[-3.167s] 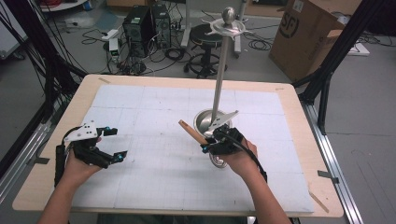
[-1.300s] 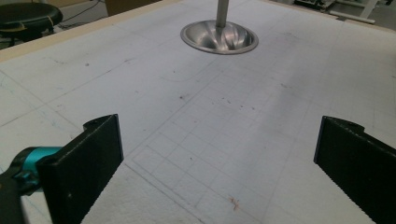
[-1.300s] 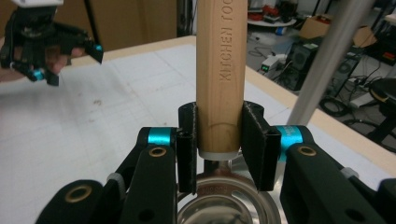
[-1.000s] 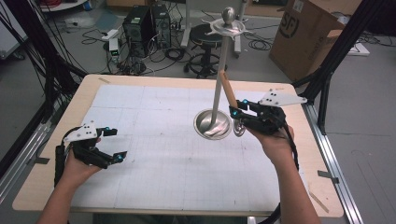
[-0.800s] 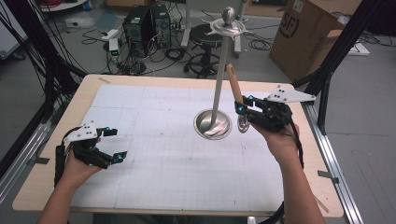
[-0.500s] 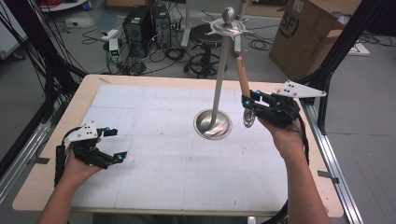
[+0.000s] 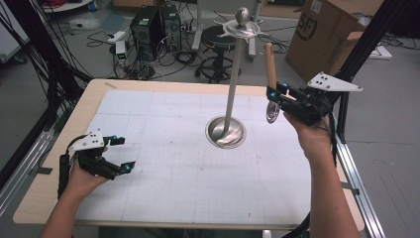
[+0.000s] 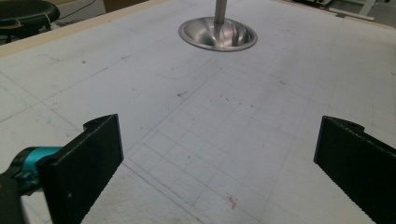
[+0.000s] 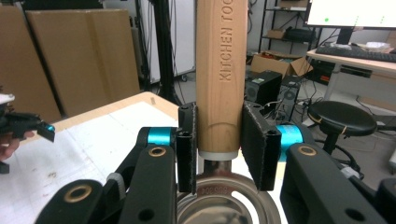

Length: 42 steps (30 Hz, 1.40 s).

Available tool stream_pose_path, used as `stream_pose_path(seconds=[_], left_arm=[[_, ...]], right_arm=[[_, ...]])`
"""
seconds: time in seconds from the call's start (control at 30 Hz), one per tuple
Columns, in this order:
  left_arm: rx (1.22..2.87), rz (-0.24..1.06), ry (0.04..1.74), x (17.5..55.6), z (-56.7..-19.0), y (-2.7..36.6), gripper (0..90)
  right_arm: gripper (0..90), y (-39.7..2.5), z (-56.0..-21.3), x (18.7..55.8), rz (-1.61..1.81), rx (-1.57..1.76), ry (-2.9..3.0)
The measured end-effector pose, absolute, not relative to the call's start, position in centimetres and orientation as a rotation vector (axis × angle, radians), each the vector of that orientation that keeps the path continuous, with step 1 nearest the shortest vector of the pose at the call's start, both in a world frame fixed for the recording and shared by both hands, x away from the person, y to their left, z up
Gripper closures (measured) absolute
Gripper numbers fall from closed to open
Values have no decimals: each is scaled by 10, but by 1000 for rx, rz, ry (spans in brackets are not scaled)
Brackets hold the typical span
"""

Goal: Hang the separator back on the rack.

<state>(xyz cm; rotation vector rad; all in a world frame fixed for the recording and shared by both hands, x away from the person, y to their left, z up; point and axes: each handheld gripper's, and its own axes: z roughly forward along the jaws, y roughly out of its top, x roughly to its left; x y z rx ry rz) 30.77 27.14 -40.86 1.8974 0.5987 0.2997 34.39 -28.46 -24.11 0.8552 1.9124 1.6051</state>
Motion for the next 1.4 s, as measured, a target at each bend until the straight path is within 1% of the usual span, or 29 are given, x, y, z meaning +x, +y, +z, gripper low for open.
stream_pose_path(seconds=[0.27, 0.53, 0.93, 1.4], left_arm=[[1899, 300, 601, 308, -409, 271, 19], [1901, 300, 599, 308, -409, 271, 18], [1904, 298, 605, 307, -410, 271, 18], [1906, 299, 605, 307, -410, 272, 18]], right_arm=[[686, -291, -229, 352, 1633, 877, 1868], [686, -286, -223, 359, 1631, 875, 1874], [685, -280, -225, 367, 1634, 879, 1892], [685, -270, -229, 366, 1626, 845, 1935]])
